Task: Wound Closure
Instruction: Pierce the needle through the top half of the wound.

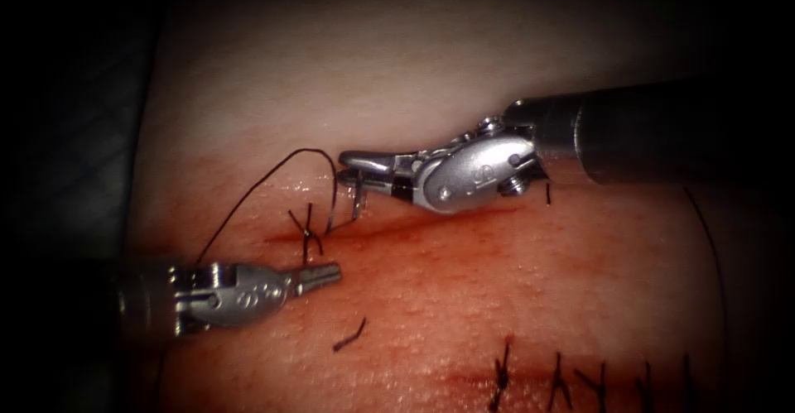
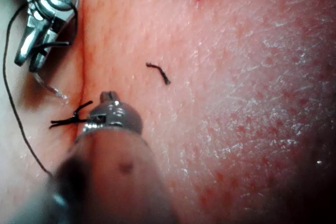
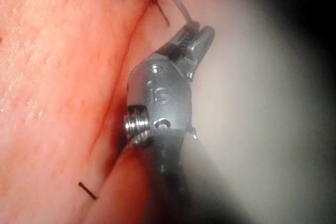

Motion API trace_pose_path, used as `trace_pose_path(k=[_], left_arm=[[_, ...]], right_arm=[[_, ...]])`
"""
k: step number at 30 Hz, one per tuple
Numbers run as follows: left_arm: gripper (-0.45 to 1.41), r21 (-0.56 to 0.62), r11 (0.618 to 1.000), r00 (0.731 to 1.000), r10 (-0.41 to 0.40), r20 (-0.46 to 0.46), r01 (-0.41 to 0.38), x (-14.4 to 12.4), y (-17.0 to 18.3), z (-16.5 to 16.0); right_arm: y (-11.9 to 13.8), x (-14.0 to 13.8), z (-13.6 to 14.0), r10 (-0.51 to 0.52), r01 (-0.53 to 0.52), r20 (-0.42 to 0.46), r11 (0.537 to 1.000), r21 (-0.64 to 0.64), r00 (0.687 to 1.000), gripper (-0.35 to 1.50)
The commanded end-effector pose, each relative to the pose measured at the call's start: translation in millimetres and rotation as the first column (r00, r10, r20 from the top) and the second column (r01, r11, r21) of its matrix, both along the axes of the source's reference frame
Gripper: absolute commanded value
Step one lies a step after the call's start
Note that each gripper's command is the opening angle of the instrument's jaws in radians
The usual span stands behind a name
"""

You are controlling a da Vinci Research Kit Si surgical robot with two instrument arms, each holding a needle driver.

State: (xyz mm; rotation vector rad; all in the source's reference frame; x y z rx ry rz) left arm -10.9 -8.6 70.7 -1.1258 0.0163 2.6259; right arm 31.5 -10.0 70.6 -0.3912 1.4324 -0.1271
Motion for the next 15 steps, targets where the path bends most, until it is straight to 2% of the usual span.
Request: trace_pose_path(k=[1, 10, 15], left_arm=[[-0.45, 0.000, 1.000, 1.000, -0.001, 0.000, 0.001, -0.6, 0.0, 0.6], [-0.45, 0.000, 1.000, 1.000, -0.001, 0.000, 0.001, -0.5, 0.0, 0.6], [-0.45, 0.000, 1.000, 1.000, -0.001, -0.001, 0.001, -0.5, 0.1, 0.8]], right_arm=[[-0.9, 0.5, 0.7, -0.015, 0.015, 0.003, 0.999, -0.039, 1.000, -0.35], [-4.4, 0.5, 3.8, -0.059, 0.063, 0.039, 0.993, -0.099, 0.997, -0.35], [-5.6, 0.1, 5.6, -0.062, 0.066, 0.057, 0.995, -0.078, 0.996, -0.35]])
